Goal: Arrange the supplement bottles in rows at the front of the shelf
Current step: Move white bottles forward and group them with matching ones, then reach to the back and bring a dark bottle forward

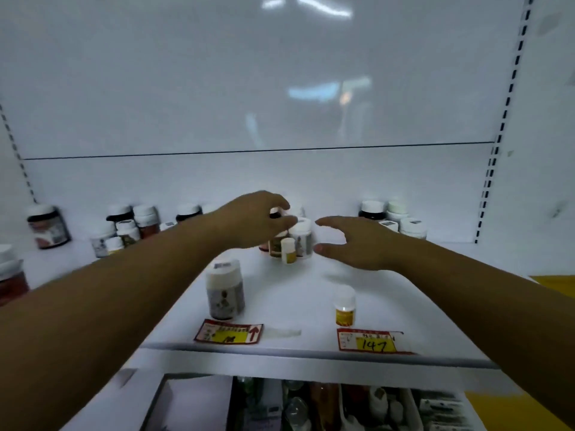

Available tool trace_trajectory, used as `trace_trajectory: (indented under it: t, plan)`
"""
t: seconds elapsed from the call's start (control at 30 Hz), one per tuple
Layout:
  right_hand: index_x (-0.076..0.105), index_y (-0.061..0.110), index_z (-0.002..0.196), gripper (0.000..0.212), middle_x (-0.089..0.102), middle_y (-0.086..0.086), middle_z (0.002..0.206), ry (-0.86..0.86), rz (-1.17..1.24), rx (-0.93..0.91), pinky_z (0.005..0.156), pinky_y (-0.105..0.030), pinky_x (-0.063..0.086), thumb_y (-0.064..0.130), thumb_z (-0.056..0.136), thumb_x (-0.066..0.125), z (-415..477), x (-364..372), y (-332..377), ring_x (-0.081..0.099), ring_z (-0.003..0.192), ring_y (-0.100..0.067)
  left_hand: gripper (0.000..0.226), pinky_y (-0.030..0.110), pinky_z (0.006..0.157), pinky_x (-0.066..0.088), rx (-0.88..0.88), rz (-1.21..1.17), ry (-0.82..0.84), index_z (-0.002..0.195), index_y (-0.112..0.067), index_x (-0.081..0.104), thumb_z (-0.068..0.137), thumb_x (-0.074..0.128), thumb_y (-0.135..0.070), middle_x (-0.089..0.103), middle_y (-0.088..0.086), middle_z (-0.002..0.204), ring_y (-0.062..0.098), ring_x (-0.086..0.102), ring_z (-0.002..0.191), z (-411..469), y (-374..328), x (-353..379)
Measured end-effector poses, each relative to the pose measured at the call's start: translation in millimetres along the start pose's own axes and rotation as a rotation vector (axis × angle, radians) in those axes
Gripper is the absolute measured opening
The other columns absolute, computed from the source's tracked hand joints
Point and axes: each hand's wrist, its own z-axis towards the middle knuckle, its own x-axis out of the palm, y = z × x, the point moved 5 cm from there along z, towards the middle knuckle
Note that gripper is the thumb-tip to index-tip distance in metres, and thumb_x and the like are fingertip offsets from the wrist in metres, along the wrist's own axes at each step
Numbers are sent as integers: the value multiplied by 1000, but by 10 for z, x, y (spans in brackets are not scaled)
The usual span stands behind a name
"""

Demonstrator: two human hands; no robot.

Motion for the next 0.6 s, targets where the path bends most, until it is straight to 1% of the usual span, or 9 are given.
trace_trajectory:
  t: [0.03, 0.07, 0.1, 0.13, 0.2, 0.27, 0.37, 0.43, 0.6]
  plan:
    - [32, 30, 142, 66, 34, 1, 151, 10, -38, -45, 101, -28, 28, 57, 85, 49, 67, 56, 154, 35, 134, -19, 53, 29, 99, 32, -43, 70, 32, 133, -25, 47, 88, 46, -53, 45, 2, 143, 20, 38, 132, -15, 194, -102]
    - [28, 30, 144, 68, 28, 0, 154, 30, -70, -85, 103, -28, 25, 57, 85, 48, 137, 134, 306, 28, 138, -19, 58, 35, 109, 25, -92, 146, 87, 138, -25, 40, 89, 43, -56, 35, 2, 151, 21, 22, 142, -62, 405, -180]
    - [25, 30, 145, 69, 23, 1, 156, 53, -98, -115, 107, -30, 21, 58, 86, 47, 208, 221, 459, 21, 142, -19, 62, 41, 115, 17, -143, 222, 146, 141, -25, 35, 89, 40, -58, 27, 2, 155, 20, 10, 145, -133, 625, -240]
    - [24, 30, 146, 71, 18, 2, 158, 71, -118, -137, 111, -32, 18, 60, 85, 46, 278, 302, 613, 15, 144, -18, 65, 47, 116, 13, -190, 284, 190, 143, -26, 32, 89, 36, -60, 22, 2, 157, 21, 5, 146, -218, 839, -295]
    - [22, 30, 146, 70, 14, 3, 158, 95, -133, -190, 115, -35, 12, 60, 86, 42, 411, 438, 960, 9, 145, -16, 66, 51, 115, 13, -257, 337, 226, 144, -26, 29, 88, 31, -63, 22, 2, 157, 22, 6, 146, -403, 1217, -415]
    - [21, 29, 146, 68, 13, 2, 159, 93, -116, -257, 115, -37, 10, 59, 88, 40, 536, 548, 1362, 6, 145, -15, 68, 51, 115, 15, -293, 324, 211, 144, -27, 29, 88, 30, -65, 24, 2, 156, 22, 9, 145, -587, 1555, -571]
    - [25, 31, 145, 64, 16, 4, 158, 75, -55, -352, 113, -36, 15, 58, 89, 39, 731, 731, 2049, 10, 144, -14, 69, 49, 114, 20, -303, 292, 162, 142, -25, 33, 87, 31, -65, 30, 2, 154, 23, 15, 143, -887, 2051, -846]
    - [23, 32, 145, 66, 17, 5, 158, 85, -39, -372, 113, -35, 14, 61, 88, 38, 878, 865, 2509, 11, 144, -13, 66, 47, 112, 23, -310, 292, 141, 141, -24, 36, 88, 32, -64, 34, 4, 151, 23, 20, 142, -1087, 2401, -1043]
    - [27, 33, 144, 68, 25, 5, 156, 111, -59, -397, 113, -38, 22, 65, 85, 38, 1199, 1226, 3414, 21, 142, -16, 70, 46, 116, 17, -382, 313, 110, 145, -25, 29, 87, 34, -64, 25, 3, 156, 22, 13, 145, -1507, 3324, -1431]
